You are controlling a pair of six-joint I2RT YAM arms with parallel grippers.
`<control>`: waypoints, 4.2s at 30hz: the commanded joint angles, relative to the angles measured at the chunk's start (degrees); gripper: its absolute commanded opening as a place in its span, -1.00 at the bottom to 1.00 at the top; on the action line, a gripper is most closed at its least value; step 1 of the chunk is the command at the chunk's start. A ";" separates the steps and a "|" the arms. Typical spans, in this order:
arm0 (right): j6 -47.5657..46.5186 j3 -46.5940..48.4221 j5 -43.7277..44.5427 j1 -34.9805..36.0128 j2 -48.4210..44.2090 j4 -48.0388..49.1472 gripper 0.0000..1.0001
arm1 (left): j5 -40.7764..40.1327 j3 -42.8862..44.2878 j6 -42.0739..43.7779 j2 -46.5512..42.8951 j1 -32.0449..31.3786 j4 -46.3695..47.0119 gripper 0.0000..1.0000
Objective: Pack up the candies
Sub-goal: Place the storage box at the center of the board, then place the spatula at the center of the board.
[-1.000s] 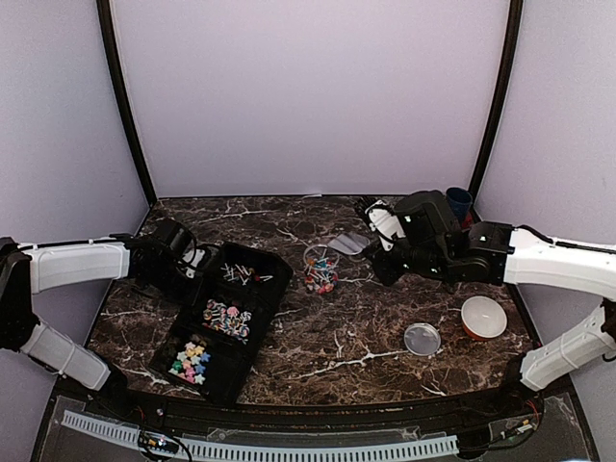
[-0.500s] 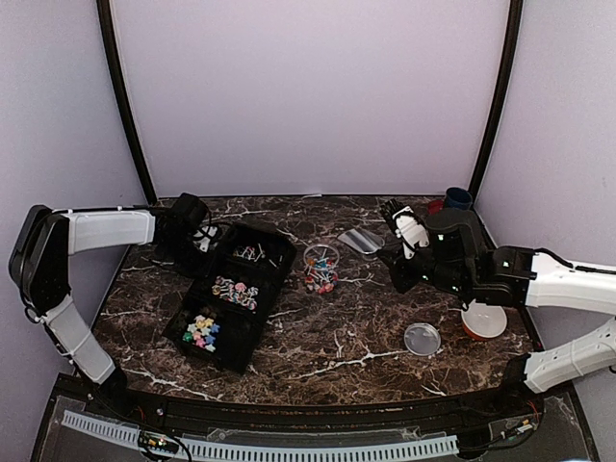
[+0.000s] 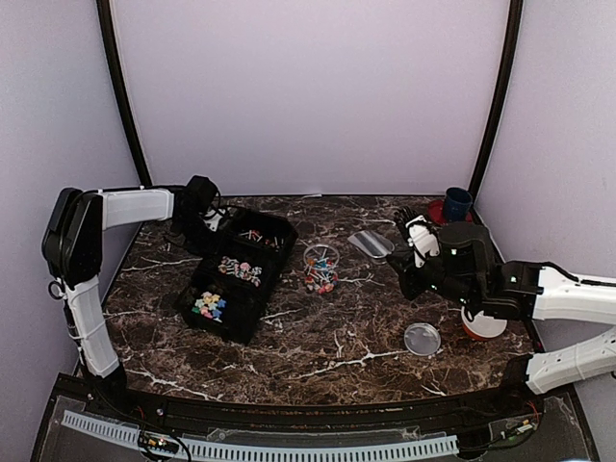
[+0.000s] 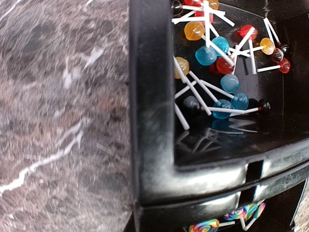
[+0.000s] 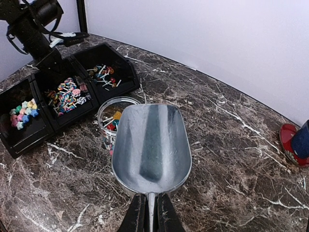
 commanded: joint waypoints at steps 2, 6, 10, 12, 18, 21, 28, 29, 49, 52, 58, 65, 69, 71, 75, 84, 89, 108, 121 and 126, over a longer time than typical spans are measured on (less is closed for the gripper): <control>-5.14 -5.65 -3.72 -0.22 -4.13 11.78 -1.00 | 0.35 8.16 3.85 2.52 0.07 0.23 -1.00; -8.38 -9.39 -5.27 -0.17 -5.14 15.87 -1.00 | -0.80 14.59 6.52 7.60 0.07 -1.15 -1.00; -10.89 -12.05 -6.66 -0.17 -4.93 18.57 -1.00 | -1.83 20.13 9.00 12.59 0.12 -2.53 -1.00; -11.99 -12.84 -6.81 -0.17 -4.67 19.72 -1.00 | -2.04 22.24 10.19 14.40 0.09 -2.32 -1.00; -14.10 -15.13 -9.20 -0.09 -3.61 24.35 -1.00 | -4.30 28.28 14.16 20.34 0.08 -0.60 -1.00; -13.56 -15.11 -9.46 0.00 -3.08 24.56 -1.00 | -6.53 30.95 15.54 23.17 0.09 -0.34 -1.00; -13.01 -13.27 -9.47 0.09 -1.71 22.50 -1.00 | -8.13 33.77 15.41 25.96 0.09 1.02 -0.50; -13.00 -12.82 -9.61 0.09 -1.30 22.50 -1.00 | -8.33 34.00 15.04 25.96 0.08 1.02 -0.43; -10.36 -8.35 6.69 -0.44 3.32 22.40 -1.00 | -7.40 23.16 -2.59 4.27 0.12 -1.76 0.48; -9.27 -7.53 8.60 -1.34 5.54 22.85 -1.00 | -5.40 15.07 -4.21 -2.01 -0.15 -0.31 0.50; -6.17 -5.40 7.78 -5.22 10.83 23.45 -1.00 | -10.63 2.35 -3.68 -11.63 -3.76 -0.70 0.56; -1.34 -3.71 5.38 -9.80 15.86 24.59 -1.00 | -15.74 -9.14 -2.51 -15.42 -5.60 -0.49 0.58; 0.50 -3.03 3.52 -12.31 18.28 25.15 -1.00 | -17.48 -8.92 -1.38 -13.14 -5.29 -0.85 0.59; 0.77 -2.73 3.00 -13.28 19.21 25.54 -1.00 | -17.24 -8.42 -1.27 -11.68 -4.62 -1.03 0.59; 1.21 -2.28 1.76 -15.27 21.21 25.84 -1.00 | -17.37 -7.20 -1.08 -9.09 -2.56 -0.88 0.58; 2.72 -1.68 -2.19 -17.69 26.57 28.16 -1.00 | -20.52 0.52 -0.52 -2.76 1.27 -2.10 0.56; 2.73 -0.21 -2.87 -18.39 29.50 27.79 -1.00 | -20.25 7.43 -0.47 2.57 3.00 -2.82 0.56; 5.32 5.07 -8.22 -22.56 40.05 24.79 -0.90 | -20.56 22.53 -1.55 13.08 7.00 -5.93 0.57; 6.59 8.08 -10.94 -22.92 42.57 21.54 -0.67 | -13.81 12.32 -3.74 -4.82 4.01 -3.34 0.60; 6.41 7.33 -11.10 -22.91 41.08 20.80 -0.65 | -14.79 4.73 -3.71 -14.37 -1.75 -1.37 0.61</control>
